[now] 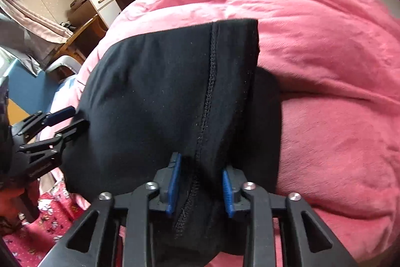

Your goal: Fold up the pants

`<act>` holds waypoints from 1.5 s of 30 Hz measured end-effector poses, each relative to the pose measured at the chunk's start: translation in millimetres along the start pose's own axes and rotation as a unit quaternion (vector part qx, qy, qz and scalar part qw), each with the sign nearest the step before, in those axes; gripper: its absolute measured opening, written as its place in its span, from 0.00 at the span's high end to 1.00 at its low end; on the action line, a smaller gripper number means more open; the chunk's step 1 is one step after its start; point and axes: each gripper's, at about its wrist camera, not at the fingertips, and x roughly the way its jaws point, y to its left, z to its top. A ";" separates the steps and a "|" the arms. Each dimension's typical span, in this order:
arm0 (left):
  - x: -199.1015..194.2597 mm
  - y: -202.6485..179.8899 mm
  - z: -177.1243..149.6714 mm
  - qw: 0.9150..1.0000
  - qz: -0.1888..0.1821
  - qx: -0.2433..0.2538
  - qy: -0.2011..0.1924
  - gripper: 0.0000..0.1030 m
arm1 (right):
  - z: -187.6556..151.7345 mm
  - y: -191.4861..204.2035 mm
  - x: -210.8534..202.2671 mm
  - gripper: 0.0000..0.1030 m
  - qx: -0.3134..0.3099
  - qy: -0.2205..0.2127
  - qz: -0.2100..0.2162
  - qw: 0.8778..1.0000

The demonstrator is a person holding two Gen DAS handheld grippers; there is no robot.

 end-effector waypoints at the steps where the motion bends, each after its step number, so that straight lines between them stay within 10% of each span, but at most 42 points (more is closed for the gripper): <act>1: -0.6 1.3 -0.5 1.000 -0.003 -0.003 -0.001 0.52 | 0.8 -1.8 -4.1 0.87 0.007 -0.006 0.011 1.000; 17: -6.8 -6.8 -11.9 0.999 -0.038 0.029 -0.008 0.52 | -18.6 -28.2 -14.0 0.80 0.042 -0.016 0.022 0.999; 24: -11.5 17.7 15.8 0.999 -0.037 -0.004 -0.026 0.52 | 13.8 -8.7 -62.5 0.65 -0.031 -0.111 -0.051 0.992; 31: 13.4 7.0 60.9 0.999 -0.031 0.020 -0.031 0.52 | 64.0 27.4 -26.4 0.66 -0.119 -0.063 -0.044 0.990; 38: 71.0 14.5 83.0 0.999 0.022 0.034 -0.005 0.44 | 68.5 -20.1 33.9 0.76 -0.067 -0.002 -0.118 0.991; 43: 70.3 30.1 78.3 1.000 -0.014 -0.003 -0.001 0.44 | 56.9 -38.3 21.4 0.71 -0.031 -0.024 -0.085 0.996; 45: 59.0 37.8 76.0 1.000 -0.020 -0.013 -0.009 0.44 | 51.1 -37.1 10.0 0.51 -0.026 -0.029 -0.091 0.995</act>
